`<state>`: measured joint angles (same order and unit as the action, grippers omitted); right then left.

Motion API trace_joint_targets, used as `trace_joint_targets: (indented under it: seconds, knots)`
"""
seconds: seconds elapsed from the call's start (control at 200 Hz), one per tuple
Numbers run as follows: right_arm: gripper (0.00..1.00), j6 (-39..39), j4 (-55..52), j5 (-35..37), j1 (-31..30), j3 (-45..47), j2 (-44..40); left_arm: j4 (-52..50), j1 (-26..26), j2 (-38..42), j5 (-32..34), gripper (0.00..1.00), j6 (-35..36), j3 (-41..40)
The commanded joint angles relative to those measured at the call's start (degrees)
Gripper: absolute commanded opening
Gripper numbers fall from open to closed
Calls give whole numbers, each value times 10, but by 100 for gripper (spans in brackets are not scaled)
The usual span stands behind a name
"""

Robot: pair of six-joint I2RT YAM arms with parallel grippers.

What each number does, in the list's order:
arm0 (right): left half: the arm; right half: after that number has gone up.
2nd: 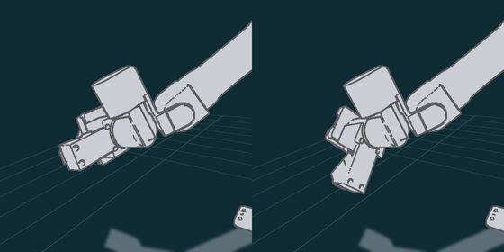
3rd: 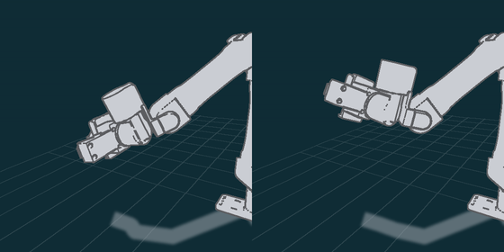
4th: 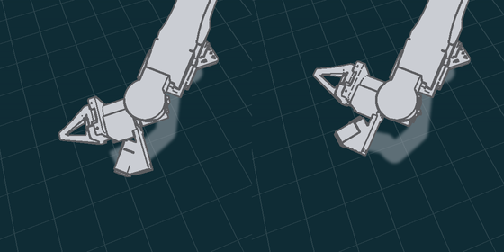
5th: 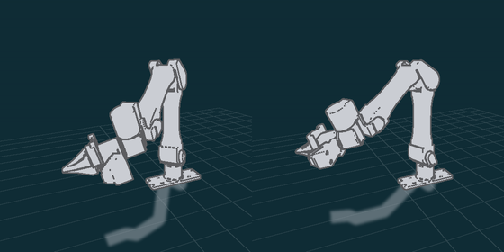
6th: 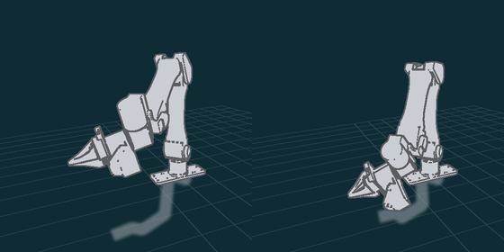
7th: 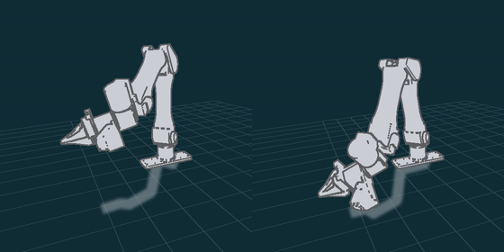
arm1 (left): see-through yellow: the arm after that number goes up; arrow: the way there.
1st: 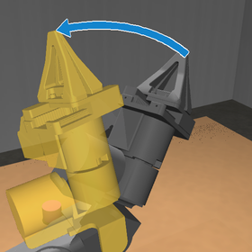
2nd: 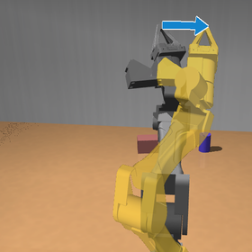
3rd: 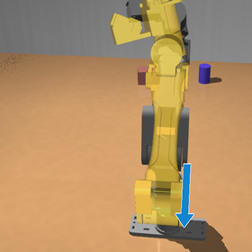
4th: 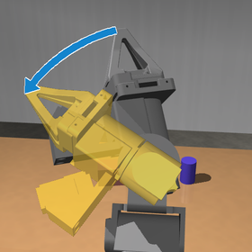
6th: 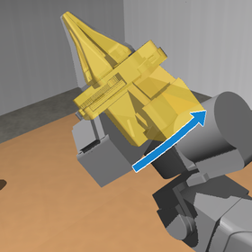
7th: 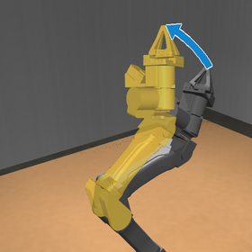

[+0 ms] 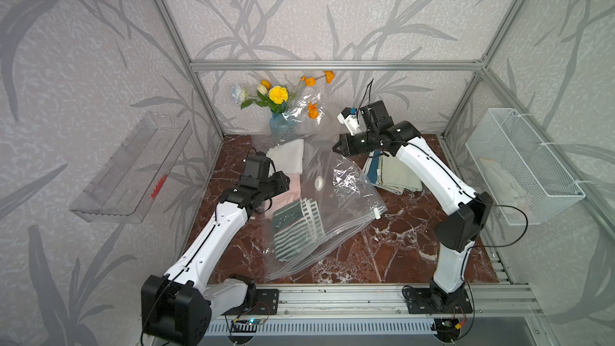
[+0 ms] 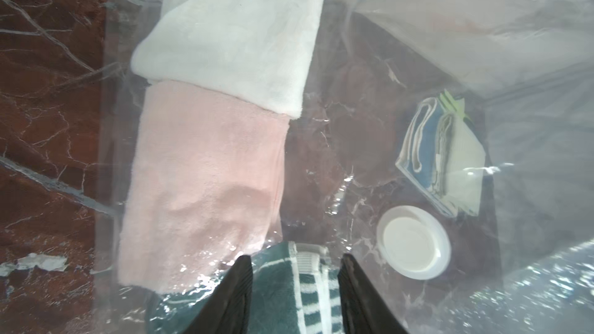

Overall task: Place the folded towel into the vacuum bag
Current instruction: Adjust the vacuum bag at the center of the board.

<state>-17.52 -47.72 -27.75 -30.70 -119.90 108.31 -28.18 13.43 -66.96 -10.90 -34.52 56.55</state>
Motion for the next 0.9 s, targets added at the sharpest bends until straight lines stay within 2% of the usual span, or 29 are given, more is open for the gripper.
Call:
trace_joint_targets:
  seconds: [0.0,0.145,0.335,0.375,0.455,0.555,0.655,0.73,0.785,0.895]
  knots:
    - [0,0,-8,-33,-11,-53,-22,15,-3,13,-16,46,-3,4]
    - [0,14,-50,-63,-29,-147,8,31,-3,12,-36,46,-9,-9]
    - [0,-14,-10,-120,-39,-180,14,30,-3,16,-34,46,-5,-13]
    - [0,-18,-5,-115,-39,-183,16,30,-3,15,-34,46,-5,-14]
    - [0,6,-76,-56,-37,-245,50,34,-3,15,-36,46,-6,-17]
    - [0,11,-126,-91,-37,-323,85,35,-3,14,-40,46,-7,-20]
    - [0,9,-125,-55,-30,-294,83,40,-3,14,-39,46,-7,-25]
    - [0,-3,-119,-103,-19,-291,76,41,-3,13,-42,46,-9,-27]
    - [0,-9,-91,-113,-19,-272,56,40,-2,15,-41,46,-9,-28]
    - [0,-41,-12,-59,6,-139,8,49,-2,10,-43,46,-11,-35]
